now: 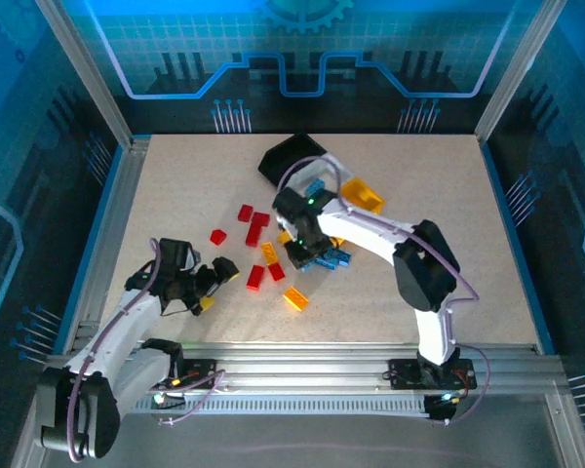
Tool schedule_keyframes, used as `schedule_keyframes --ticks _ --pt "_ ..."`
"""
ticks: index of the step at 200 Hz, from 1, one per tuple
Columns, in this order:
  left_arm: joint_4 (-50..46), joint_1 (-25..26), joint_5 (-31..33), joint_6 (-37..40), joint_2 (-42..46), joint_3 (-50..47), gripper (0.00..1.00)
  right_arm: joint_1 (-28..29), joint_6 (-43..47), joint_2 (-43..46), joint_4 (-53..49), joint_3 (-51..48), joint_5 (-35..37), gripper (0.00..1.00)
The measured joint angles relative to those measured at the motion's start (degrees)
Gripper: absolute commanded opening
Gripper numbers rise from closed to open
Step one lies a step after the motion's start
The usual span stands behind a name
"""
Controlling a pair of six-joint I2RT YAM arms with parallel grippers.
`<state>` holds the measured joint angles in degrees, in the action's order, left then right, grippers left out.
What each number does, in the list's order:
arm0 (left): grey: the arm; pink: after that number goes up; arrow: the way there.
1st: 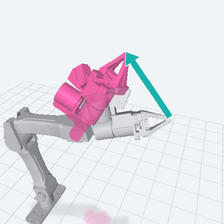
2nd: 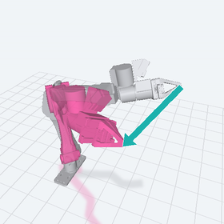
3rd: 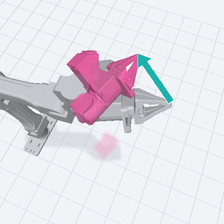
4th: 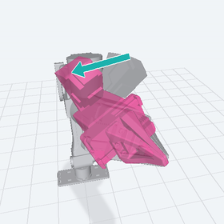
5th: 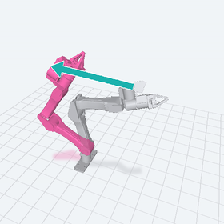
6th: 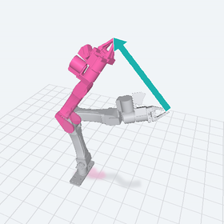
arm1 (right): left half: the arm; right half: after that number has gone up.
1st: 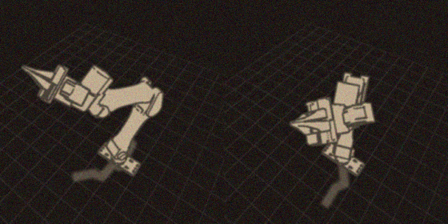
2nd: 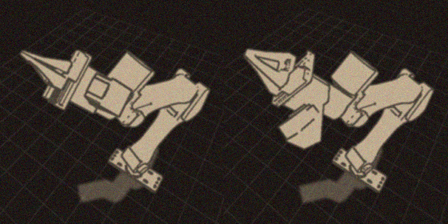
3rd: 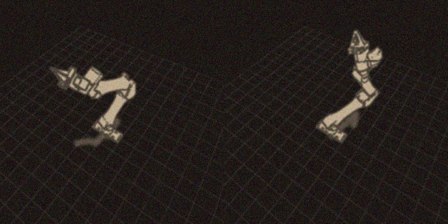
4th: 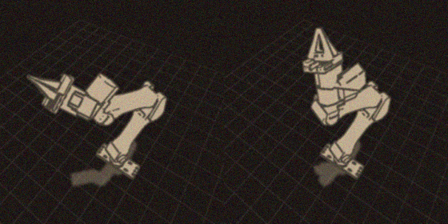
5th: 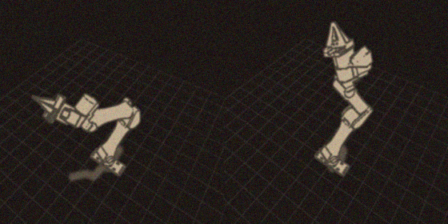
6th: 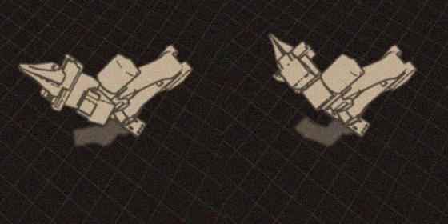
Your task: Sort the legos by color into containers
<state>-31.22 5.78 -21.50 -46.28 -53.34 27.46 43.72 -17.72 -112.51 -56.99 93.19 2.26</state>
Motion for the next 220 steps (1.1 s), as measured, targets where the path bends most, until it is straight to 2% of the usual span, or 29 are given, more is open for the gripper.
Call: schedule_keyframes --ticks 47,80,137,181,220 --pt "-0.1 0.0 0.0 1.5 -2.3 0.4 0.99 -13.6 -8.3 0.3 1.7 10.6 -9.0 0.31" --pt "-0.5 -0.1 0.0 2.8 -3.9 2.5 0.99 -20.2 -15.0 -5.9 3.1 21.0 -11.8 0.31" --pt "-2.3 -0.7 0.1 4.3 -4.1 4.5 0.99 -21.4 -19.9 -22.1 2.2 37.0 -12.2 0.33" --pt "-4.5 -0.8 0.3 5.4 -4.0 5.4 0.99 -22.1 -21.5 -25.6 0.9 39.7 -12.6 0.57" --pt "-5.0 -0.8 0.2 5.7 -2.6 5.4 0.99 -22.4 -21.5 -25.0 -0.2 40.2 -12.7 0.63"
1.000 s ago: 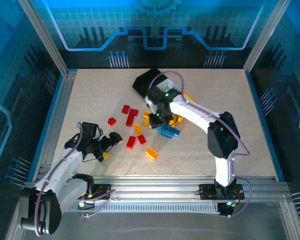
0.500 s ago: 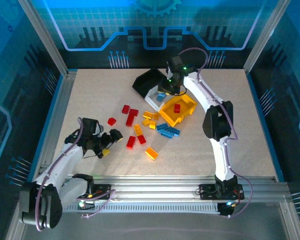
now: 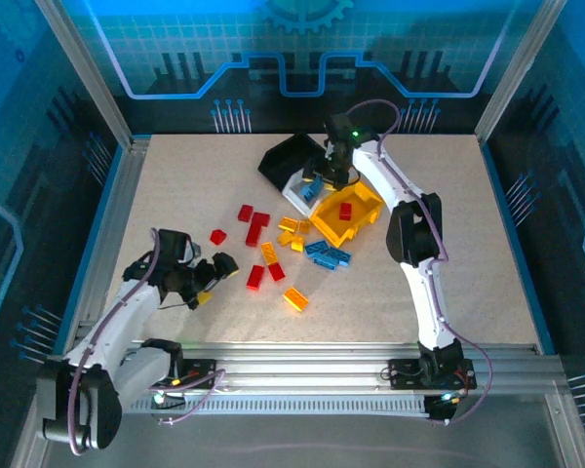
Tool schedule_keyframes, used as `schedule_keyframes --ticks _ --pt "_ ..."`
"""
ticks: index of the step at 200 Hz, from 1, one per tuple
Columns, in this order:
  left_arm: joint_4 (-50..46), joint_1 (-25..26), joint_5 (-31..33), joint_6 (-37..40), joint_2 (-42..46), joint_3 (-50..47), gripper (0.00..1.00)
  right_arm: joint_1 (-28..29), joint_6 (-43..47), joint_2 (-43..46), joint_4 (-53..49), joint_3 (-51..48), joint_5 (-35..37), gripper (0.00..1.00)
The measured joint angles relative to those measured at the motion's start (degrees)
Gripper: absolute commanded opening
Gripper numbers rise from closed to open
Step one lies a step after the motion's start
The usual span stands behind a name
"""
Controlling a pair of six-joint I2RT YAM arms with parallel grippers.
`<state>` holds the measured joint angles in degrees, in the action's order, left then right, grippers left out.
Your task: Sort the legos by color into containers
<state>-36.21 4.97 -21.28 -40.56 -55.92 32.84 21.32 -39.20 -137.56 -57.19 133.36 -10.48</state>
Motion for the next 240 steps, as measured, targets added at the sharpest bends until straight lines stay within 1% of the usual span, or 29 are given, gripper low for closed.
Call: schedule_keyframes --ticks 23,49,64,86,106,120,133,152,175,189,204,240 --pt "0.2 0.0 -0.1 -0.1 0.5 0.0 0.99 0.3 1.0 3.6 -0.2 -3.6 1.2 0.64" --pt "2.0 0.0 -0.9 -1.5 0.5 -0.7 0.99 1.8 2.7 13.6 0.6 -14.3 3.5 0.65" --pt "3.0 0.0 -1.5 -2.3 0.5 -1.3 0.99 3.8 3.7 20.5 1.4 -21.4 4.5 0.66" --pt "3.6 0.0 -2.2 -2.8 0.5 -1.5 0.99 8.4 5.8 29.1 2.1 -30.4 5.5 0.67" --pt "3.5 0.3 -2.4 -2.6 0.2 -1.1 0.98 12.4 8.0 34.1 2.6 -37.6 5.6 0.67" --pt "2.9 1.1 -2.4 -2.1 -1.2 0.3 0.97 13.9 9.1 36.5 2.9 -42.5 5.0 0.67" --pt "1.9 2.7 -2.1 -1.7 -3.3 2.8 0.96 13.9 9.5 37.9 3.1 -46.6 3.9 0.67" --pt "0.7 7.7 -0.3 -1.1 -6.6 7.0 0.95 13.7 10.3 39.1 3.5 -50.6 2.9 0.66" --pt "-2.3 14.6 2.9 -0.1 -11.9 12.3 0.91 14.0 11.9 39.3 3.5 -52.1 1.7 0.66" --pt "-4.1 17.6 5.2 0.6 -14.9 14.5 0.87 14.3 12.8 39.6 4.2 -52.8 1.0 0.66" --pt "-6.3 19.1 7.6 1.8 -17.7 16.2 0.81 14.6 13.4 40.8 5.0 -54.7 0.0 0.66" --pt "-10.4 20.1 12.5 5.2 -24.2 20.1 0.77 14.7 14.1 43.1 6.4 -59.6 -2.2 0.65"
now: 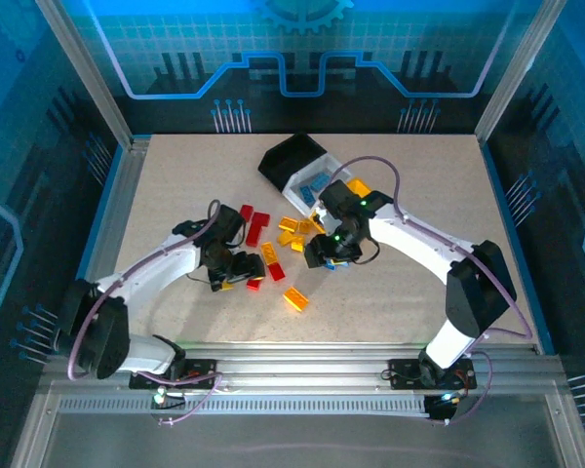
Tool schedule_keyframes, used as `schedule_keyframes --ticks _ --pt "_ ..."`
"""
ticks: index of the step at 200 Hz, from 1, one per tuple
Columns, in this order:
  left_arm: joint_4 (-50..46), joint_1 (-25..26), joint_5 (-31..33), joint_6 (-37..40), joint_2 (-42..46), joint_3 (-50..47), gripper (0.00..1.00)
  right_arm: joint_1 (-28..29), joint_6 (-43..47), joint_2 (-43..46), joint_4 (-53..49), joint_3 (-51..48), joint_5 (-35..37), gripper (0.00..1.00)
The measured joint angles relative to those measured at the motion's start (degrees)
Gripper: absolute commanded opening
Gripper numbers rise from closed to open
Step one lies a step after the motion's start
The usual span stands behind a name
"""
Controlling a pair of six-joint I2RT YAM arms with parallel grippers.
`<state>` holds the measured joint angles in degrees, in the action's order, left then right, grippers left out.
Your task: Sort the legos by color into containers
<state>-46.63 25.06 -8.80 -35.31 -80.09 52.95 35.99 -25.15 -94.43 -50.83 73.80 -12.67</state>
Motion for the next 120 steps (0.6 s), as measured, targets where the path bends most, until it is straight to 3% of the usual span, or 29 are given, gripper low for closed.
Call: schedule_keyframes --ticks 57,120 --pt "-1.6 1.4 2.6 8.0 -10.0 6.2 0.70 -0.6 -2.1 3.6 0.6 -2.9 0.1 0.65" --pt "0.2 2.1 3.3 14.8 -15.6 6.5 0.61 -0.7 -9.2 8.5 0.6 -3.1 2.8 0.63"
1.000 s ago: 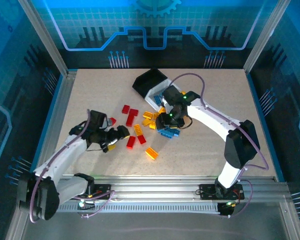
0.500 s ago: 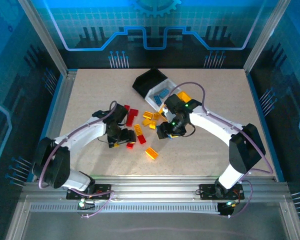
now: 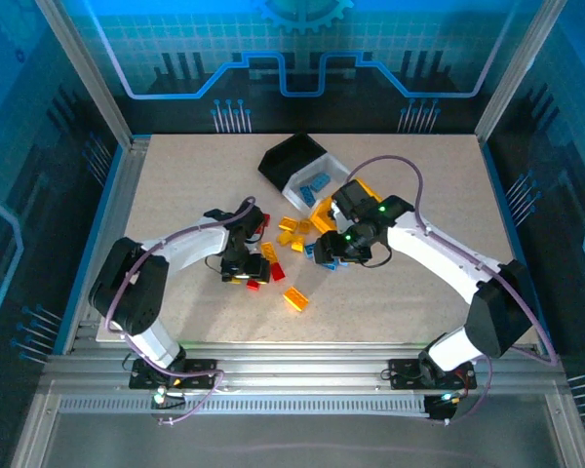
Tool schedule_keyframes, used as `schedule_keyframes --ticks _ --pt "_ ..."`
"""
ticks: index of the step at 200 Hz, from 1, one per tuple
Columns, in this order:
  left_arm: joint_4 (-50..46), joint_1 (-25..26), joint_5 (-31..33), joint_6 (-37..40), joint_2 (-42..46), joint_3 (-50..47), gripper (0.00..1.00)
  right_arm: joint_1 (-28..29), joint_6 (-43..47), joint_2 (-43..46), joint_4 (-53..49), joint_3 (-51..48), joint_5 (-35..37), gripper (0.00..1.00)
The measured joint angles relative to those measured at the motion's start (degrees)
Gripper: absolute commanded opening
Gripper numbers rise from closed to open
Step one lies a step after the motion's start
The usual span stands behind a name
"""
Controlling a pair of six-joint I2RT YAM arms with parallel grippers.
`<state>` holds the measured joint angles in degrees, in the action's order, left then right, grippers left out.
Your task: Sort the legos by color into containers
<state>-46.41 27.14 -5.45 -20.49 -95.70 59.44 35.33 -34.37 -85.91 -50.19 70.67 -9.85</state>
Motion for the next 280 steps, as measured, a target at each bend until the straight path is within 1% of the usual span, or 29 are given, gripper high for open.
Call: schedule_keyframes --ticks 31,50,80,112,141,173,195,207,223,241,265,280 --pt "2.0 0.0 1.1 2.5 -2.2 -0.1 0.55 2.1 -3.2 1.0 0.2 -0.6 2.2 0.63" --pt "3.2 0.0 1.6 3.0 -2.9 -0.6 0.48 3.3 -4.4 1.7 0.7 -1.4 2.8 0.63" --pt "3.5 0.0 2.7 3.0 -3.0 -0.8 0.38 3.3 -4.8 3.3 0.9 -1.7 3.2 0.63" --pt "4.3 0.0 2.8 0.8 -2.1 -1.6 0.35 2.7 -3.4 4.0 0.8 -1.6 3.2 0.64" --pt "4.6 0.0 2.8 -3.0 1.6 -4.6 0.35 -0.5 -2.7 7.7 3.1 -3.9 1.7 0.64" --pt "1.7 0.0 1.4 -8.6 10.6 -5.0 0.35 -8.6 -2.7 13.0 5.0 -9.7 -1.6 0.63" --pt "0.7 0.0 -1.4 -12.8 13.8 0.5 0.35 -14.9 -2.7 15.3 5.0 -13.2 -3.8 0.63" --pt "1.8 0.1 -3.2 -15.2 13.6 4.7 0.35 -18.3 -2.7 16.6 4.7 -14.6 -4.8 0.63" --pt "3.6 0.3 -5.3 -17.2 12.1 9.7 0.35 -21.1 -2.5 18.4 4.4 -16.2 -5.9 0.63" --pt "6.7 1.1 -8.0 -19.1 7.0 16.5 0.35 -22.4 -2.3 20.7 4.4 -18.7 -6.8 0.63" --pt "10.8 2.4 -11.6 -20.8 -3.1 24.6 0.34 -22.7 -2.9 22.8 4.3 -21.8 -7.3 0.63" --pt "11.6 3.1 -13.5 -21.5 -9.5 29.9 0.35 -22.7 -3.7 24.6 4.4 -23.3 -7.4 0.63"
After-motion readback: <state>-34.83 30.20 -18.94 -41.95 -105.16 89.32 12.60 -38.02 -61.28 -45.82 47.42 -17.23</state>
